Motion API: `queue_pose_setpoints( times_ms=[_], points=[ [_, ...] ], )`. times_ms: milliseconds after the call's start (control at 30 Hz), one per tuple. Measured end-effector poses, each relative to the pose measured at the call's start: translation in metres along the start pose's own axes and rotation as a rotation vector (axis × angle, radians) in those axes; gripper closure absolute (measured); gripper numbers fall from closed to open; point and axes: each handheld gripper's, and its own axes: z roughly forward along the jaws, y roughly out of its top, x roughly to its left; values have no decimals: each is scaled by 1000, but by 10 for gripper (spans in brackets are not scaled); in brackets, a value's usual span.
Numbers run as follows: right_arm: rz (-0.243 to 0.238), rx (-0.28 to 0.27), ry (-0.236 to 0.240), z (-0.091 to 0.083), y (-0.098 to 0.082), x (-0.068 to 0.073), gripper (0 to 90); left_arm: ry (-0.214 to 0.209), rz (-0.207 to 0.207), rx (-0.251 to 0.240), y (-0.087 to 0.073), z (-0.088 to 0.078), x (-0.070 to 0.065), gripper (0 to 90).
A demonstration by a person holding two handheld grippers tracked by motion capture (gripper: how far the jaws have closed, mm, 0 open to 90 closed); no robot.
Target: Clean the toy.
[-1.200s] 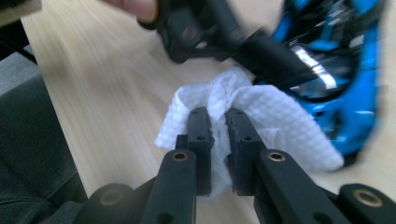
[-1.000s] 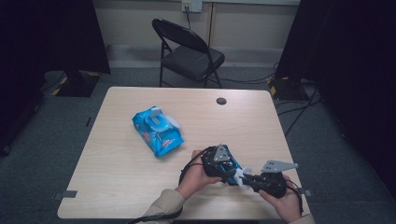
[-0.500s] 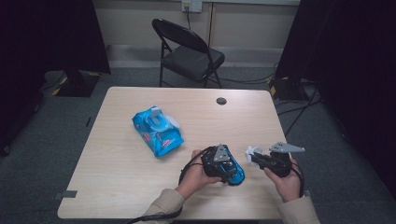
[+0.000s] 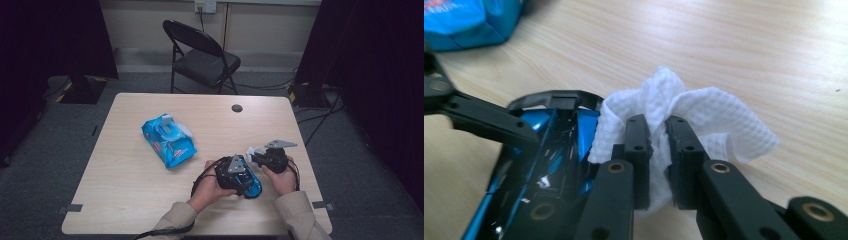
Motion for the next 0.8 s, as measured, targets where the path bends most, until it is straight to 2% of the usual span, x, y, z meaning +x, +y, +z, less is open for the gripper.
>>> queue_pose_setpoints(
  times_ms=[67, 167, 333, 800],
  points=[
    [-8, 11, 5, 7, 0, 0, 815, 0, -1, 0, 0, 0, 0, 181],
    [10, 16, 26, 13, -2, 1, 815, 2, 0, -1, 0, 0, 0, 181],
    [-9, 35, 28, 21, -4, 6, 815, 5, 0, -3, -1, 0, 0, 181],
    [-2, 47, 73, 18, -13, 1, 815, -1, -19, -16, -1, -1, 3, 221]
  ],
)
